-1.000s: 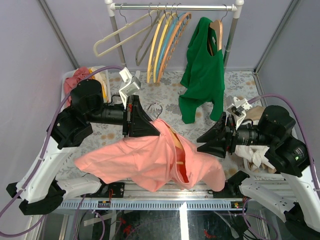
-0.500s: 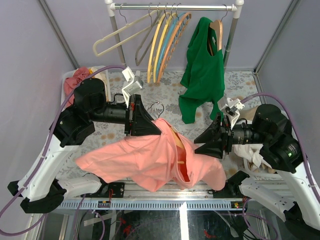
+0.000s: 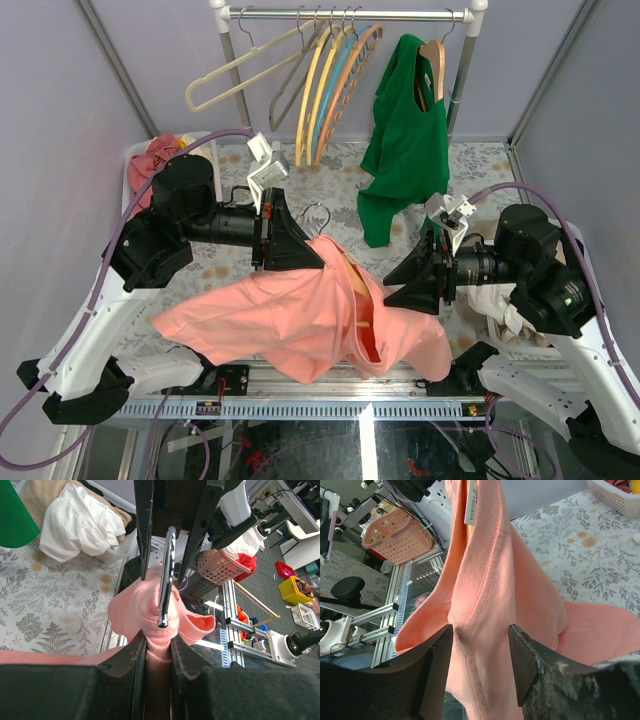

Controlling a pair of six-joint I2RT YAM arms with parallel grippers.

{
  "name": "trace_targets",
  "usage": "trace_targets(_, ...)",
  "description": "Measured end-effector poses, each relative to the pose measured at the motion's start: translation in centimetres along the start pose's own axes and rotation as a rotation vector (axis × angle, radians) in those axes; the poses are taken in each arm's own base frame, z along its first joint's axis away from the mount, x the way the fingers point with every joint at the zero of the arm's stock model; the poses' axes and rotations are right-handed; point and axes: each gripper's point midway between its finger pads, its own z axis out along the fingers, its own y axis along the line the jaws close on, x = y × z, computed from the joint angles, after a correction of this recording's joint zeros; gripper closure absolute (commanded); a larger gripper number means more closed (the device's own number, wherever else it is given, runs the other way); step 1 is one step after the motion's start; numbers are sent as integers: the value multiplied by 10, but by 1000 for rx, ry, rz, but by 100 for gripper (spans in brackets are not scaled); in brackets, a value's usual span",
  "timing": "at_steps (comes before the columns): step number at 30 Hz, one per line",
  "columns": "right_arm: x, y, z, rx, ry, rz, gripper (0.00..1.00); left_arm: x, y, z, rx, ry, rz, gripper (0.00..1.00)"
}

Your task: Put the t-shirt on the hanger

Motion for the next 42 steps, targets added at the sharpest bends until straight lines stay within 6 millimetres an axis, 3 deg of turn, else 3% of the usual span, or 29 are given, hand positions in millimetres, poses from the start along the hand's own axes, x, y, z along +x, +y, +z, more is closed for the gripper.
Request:
trace_targets(22,7,-9,14,-58,23,18,47,1,7,6,0,6,-28,100)
trace_targets(31,14,-6,22,-94,49,26,76,4,12,10,1,10,-43,100)
trace_targets(34,18,-4,23,-104,59,35,100,4,13,12,8,13,-51,100)
trace_targets(38,21,-2,24,-105,64,43,100,6,14,13,16,18,-57,99)
trace_targets(42,21,-4,21,-69,51,39,100,5,17,15,10,17,-56,83)
